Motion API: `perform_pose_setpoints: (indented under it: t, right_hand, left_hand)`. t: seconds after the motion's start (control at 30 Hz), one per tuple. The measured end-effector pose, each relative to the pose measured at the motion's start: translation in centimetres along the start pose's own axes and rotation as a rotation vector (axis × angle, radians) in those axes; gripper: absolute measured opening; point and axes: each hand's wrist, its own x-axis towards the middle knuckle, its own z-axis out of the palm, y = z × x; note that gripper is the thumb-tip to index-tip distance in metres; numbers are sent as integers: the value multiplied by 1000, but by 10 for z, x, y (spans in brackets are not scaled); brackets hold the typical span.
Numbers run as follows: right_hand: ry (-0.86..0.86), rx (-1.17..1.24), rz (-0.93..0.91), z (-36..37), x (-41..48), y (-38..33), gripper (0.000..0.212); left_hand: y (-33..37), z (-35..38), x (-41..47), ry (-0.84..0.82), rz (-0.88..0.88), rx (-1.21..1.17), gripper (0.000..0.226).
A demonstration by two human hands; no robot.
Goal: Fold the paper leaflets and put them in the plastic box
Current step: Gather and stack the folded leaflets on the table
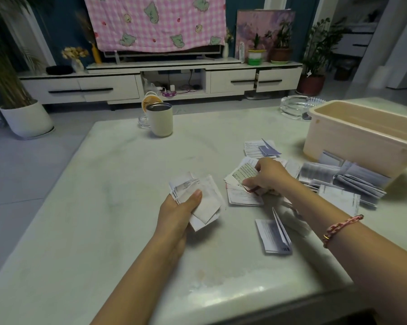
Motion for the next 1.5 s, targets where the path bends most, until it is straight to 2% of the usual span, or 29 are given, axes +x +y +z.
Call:
perform_pose_setpoints:
  t: [0.1,0.13,0.2,0.33,0.4,0.53,0.63,0.73,0.8,0.87,0.97,1.13,1.2,1.3,1.37,1.4,1.47,1.5]
  right_hand:
    - [132,-144,-89,1,-1,0,25]
    - [159,-127,-105,2,0,1,23]
    - [166,-32,-134,2,2,3,14]
    - [249,77,-191,-5,-3,2,15]
    - [273,210,-207,-11,-8,-4,16]
    - [124,616,-179,-17,-31,-24,13]
    - [64,719,-158,-13,-49,-38,10]
    - [-17,817,-218,3,-67,-51,8]
    - [10,774,-293,18,-78,-57,8]
    - [111,694,-348,34,-85,-63,6]
    - [245,633,-350,54,-87,-64,9]
    - [291,586,-333,72,-90,-64,3]
    - [292,595,-339,78,-93,-66,4]
    - [331,485,-384,87,-96,-65,13]
    - [369,417,-390,88,-95,-62,28]
    - [344,467,-377,87,-94,-61,38]
    - [165,690,-322,84,-91,-60,54]
    - [56,804,-305,83,-89,-61,52]
  left_hand:
    - [1,-1,2,0,-47,-50,16]
    - [1,-1,2,3,-63,-71,15]
    - [3,-2,3,11,-89,-101,14]
    - [4,-3,3,-3,-98,-103,14]
    - [4,-3,3,-6,-94,-104,14]
    - [5,-1,3,8,-89,-101,13]
    - [6,0,2,7,-81,-98,13]
    - [7,-1,2,13,-66,-90,14]
    - [9,0,1,4,-49,-58,20]
    - [11,0,-1,-25,-40,-36,25]
    - [10,-1,0,-37,-50,-67,23]
    - [7,-4,0,15,-76,-78,35]
    - [5,-5,-1,13,-30,-30,27]
    - [2,-8,-4,21,8,44,17]
    - [2,-11,-2,48,34,104,12]
    - [3,-13,-2,67,64,155,10]
    - [6,-18,-2,67,153,265,13]
    - [7,-19,-2,45,192,296,16]
